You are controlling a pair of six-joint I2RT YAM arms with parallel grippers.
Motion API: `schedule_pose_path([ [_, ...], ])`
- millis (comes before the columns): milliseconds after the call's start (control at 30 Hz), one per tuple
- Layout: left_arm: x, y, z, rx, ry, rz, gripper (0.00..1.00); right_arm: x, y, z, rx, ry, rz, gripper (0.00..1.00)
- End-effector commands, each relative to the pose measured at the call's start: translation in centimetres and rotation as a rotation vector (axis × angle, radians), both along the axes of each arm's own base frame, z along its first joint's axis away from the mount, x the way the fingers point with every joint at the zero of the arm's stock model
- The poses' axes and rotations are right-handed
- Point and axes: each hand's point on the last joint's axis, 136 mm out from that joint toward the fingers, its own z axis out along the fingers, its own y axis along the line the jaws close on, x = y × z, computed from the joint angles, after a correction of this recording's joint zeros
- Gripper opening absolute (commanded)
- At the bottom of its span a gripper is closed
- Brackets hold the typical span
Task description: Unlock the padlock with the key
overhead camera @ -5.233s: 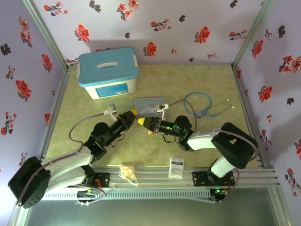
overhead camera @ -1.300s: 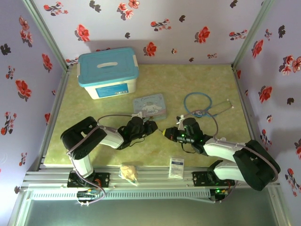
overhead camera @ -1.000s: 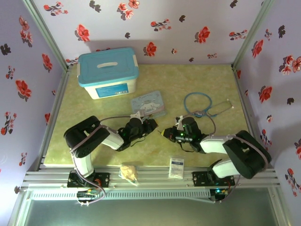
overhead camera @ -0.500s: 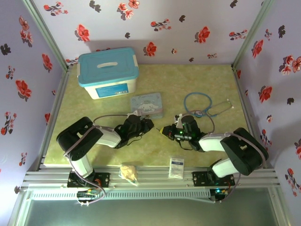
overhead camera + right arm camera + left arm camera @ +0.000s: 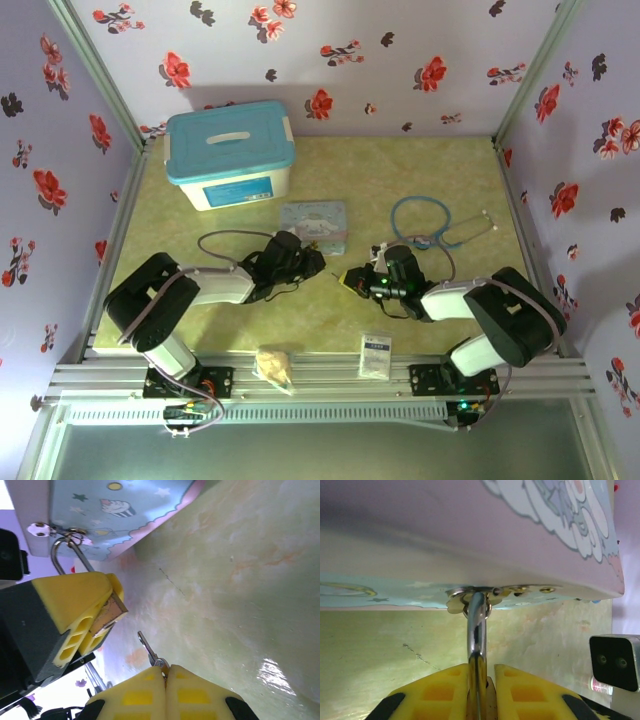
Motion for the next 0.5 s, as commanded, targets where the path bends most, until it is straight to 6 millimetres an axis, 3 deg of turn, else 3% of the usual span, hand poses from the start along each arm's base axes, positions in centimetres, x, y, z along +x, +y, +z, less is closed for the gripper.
schedule_pose_path([
  [0,0.9,-1.1,2.0,-0.090,-0.018,0.012,0.00,0.8,0.7,1.5,0.084,-0.018,-0.015,0.00],
  [200,1.6,-1.4,3.4,-0.210,-0.015,0.077,0.00,0.7,1.6,2.0,0.108,-0.024,-0.017,0.00],
  [467,2.1,-0.8,4.2,-0.238,-0.042,0.124,0.00,0.8,1.7,2.4,0.134,-0.031,-0.033,0.00],
])
